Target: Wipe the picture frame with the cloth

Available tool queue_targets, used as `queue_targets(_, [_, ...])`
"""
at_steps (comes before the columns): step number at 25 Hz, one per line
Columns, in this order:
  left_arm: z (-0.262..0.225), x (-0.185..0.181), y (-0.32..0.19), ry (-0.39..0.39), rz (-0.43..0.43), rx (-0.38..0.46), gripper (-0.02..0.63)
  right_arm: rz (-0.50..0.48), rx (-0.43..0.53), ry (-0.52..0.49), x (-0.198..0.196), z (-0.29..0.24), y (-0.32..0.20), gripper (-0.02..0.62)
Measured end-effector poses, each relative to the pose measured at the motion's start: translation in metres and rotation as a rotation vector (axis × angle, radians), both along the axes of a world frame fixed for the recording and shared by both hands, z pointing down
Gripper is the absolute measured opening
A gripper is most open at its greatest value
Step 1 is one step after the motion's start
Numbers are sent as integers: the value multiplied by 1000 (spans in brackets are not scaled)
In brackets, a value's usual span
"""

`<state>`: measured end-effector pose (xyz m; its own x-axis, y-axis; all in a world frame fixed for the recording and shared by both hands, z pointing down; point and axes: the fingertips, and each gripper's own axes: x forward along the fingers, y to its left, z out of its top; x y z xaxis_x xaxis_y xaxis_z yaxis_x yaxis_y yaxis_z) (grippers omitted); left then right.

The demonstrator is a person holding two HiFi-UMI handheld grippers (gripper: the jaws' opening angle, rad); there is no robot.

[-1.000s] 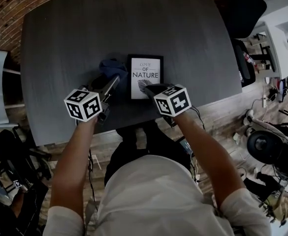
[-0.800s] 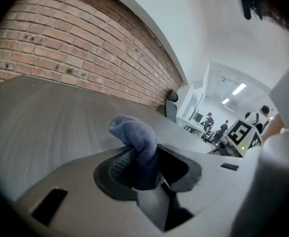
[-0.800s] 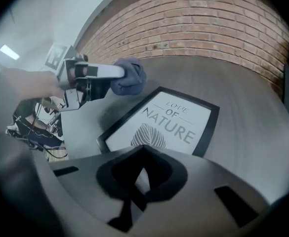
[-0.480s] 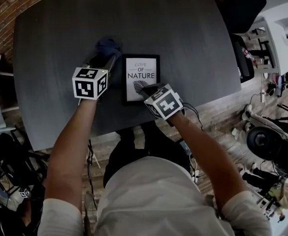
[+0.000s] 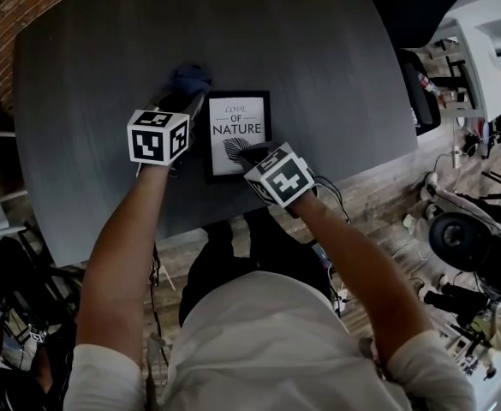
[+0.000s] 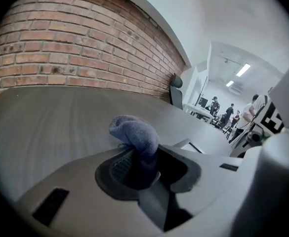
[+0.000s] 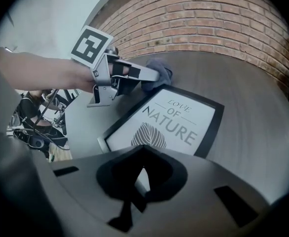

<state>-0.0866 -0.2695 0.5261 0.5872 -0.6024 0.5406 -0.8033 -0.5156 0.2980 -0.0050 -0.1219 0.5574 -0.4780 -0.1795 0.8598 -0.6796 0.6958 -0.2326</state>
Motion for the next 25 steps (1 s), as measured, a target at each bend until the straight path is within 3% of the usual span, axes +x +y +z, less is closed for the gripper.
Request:
queue_targets(8, [1,4,10,125,-33,-142,114,-6,3,1,2,0,1,14])
queue_targets(16, [1,3,22,169,-73,-185,112,-7,6,7,0,0,0,14])
queue_targets(25, [2,4,42,184,-57,-215,112,-8,6,19,1,-1,0,14])
